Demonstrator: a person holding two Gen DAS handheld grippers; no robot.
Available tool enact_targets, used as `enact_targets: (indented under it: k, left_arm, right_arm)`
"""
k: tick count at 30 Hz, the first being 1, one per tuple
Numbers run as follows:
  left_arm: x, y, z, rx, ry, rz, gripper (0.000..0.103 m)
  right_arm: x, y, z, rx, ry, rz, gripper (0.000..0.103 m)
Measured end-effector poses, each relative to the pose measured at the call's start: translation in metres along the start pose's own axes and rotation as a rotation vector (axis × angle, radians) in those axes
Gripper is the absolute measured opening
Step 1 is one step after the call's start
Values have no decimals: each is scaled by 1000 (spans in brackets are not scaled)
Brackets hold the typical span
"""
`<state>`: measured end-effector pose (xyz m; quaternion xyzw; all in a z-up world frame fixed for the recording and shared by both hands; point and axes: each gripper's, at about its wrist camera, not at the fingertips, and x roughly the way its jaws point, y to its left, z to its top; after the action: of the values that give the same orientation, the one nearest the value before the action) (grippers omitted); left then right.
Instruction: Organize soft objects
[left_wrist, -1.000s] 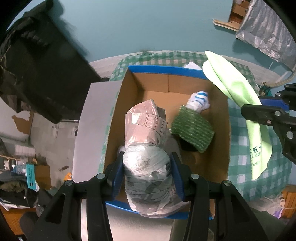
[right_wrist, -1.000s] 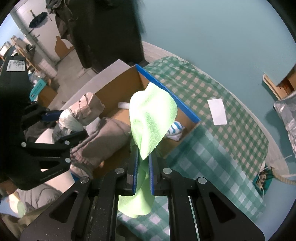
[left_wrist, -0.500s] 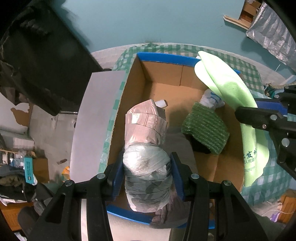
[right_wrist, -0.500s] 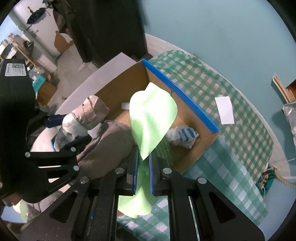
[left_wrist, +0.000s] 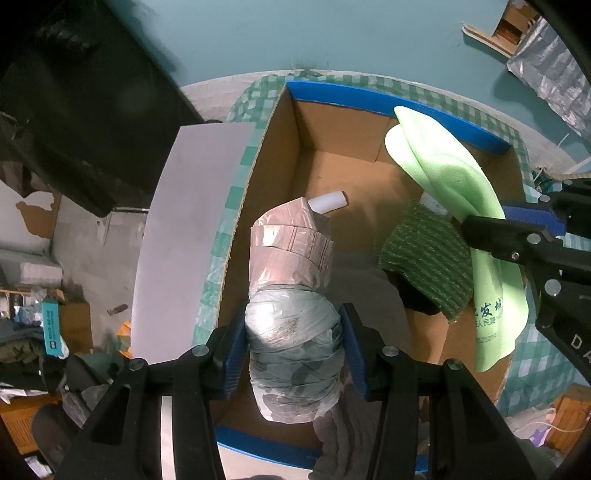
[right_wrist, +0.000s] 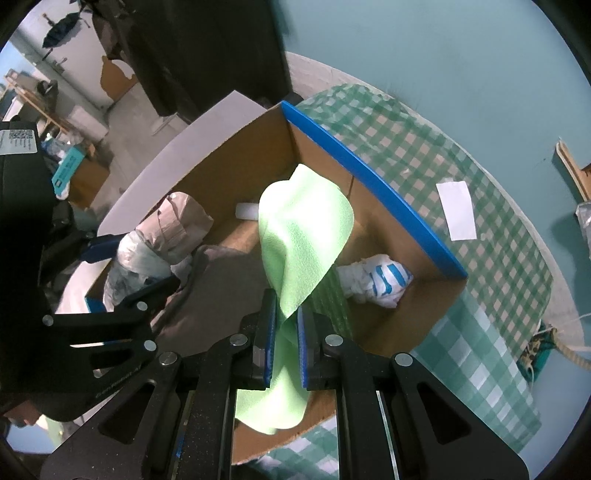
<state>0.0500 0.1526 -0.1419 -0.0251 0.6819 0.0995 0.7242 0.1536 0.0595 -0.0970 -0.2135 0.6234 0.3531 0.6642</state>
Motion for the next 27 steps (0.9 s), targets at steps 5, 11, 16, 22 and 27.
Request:
enact_targets:
  k: [5, 11, 16, 22, 27]
  left_arm:
    - [2, 2, 1, -4, 7, -3, 53]
    - [-4, 4, 1, -17, -8, -12, 71]
    - [-13, 3, -2, 12, -23, 3, 72]
    - [-31, 4, -6, 20, -53, 5, 75]
    - [-51, 3, -12, 16, -92, -8, 78]
  right_arm:
    - [3, -2, 0, 2, 5, -10, 16]
    - [2, -4, -4, 16, -11, -29, 47]
    - [-5, -8, -7, 47, -30, -36, 50]
    - [-23, -11, -15, 83, -59, -58, 54]
    - [-43, -8, -21, 97, -91, -69, 56]
